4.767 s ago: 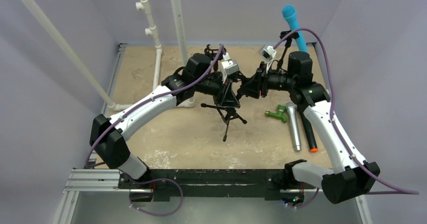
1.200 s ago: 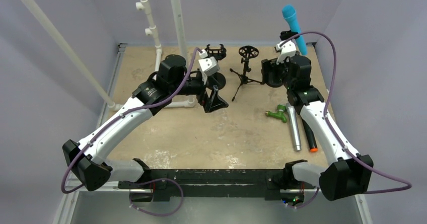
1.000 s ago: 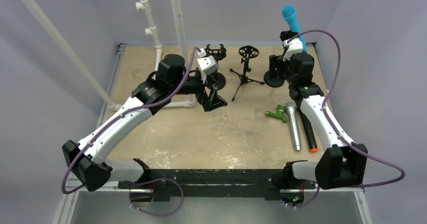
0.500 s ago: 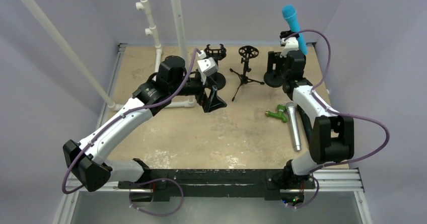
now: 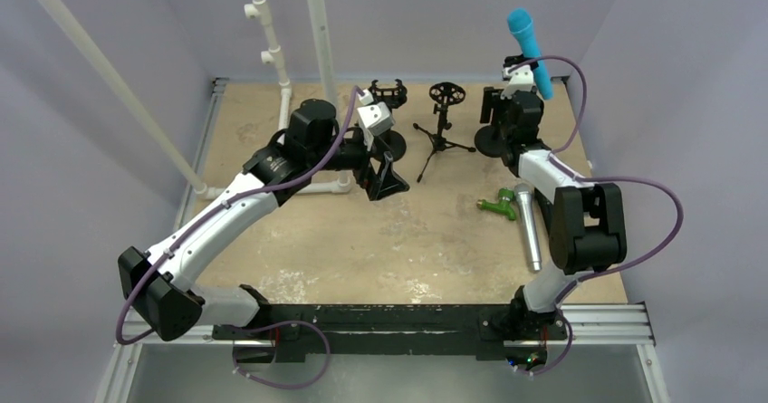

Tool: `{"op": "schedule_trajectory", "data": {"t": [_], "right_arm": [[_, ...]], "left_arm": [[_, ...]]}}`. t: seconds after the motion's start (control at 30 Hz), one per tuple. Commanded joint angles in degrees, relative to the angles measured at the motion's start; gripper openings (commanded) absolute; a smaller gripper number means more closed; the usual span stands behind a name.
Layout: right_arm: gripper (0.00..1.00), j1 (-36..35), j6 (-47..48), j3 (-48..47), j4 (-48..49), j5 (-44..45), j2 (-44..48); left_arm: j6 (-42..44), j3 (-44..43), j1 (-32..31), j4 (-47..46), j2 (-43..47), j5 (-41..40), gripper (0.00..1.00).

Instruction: Remove the microphone from the stand

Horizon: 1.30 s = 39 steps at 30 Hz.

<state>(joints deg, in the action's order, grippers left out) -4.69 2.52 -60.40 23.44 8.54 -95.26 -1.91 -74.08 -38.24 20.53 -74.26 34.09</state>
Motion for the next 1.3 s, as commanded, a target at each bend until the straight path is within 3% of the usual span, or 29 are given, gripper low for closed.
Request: {"op": "schedule_trajectory", "data": {"t": [0.0, 0.33, 0.57, 0.7, 1.27], "right_arm": [[0.66, 0.52, 0.64, 0.42, 9.1, 2.01, -0.12], [0.43, 1.35, 1.34, -1.39, 11.4, 1.86, -4.22], [0.2, 1.46, 0.68, -1.9, 12.08, 1.32, -5.76], [0.0, 1.86, -0.24, -1.34, 11.92, 0.97, -4.97], [0.0, 2.87, -1.04, 4.24, 10.14, -4.25, 6.49]], "left_arm": [[-0.37, -0.96, 0.44, -2.07, -1.4, 1.11, 1.0], [-0.99, -1.59, 0.5, -1.81, -2.48, 1.55, 1.0], [-1.24, -2.3, 0.53, -1.58, -3.71, 1.69, 1.0], [-1.47, -2.68, 0.5, -1.46, -4.31, 2.03, 1.0], [-1.34, -0.95, 0.61, -2.2, -2.16, 2.04, 1.0]]}}
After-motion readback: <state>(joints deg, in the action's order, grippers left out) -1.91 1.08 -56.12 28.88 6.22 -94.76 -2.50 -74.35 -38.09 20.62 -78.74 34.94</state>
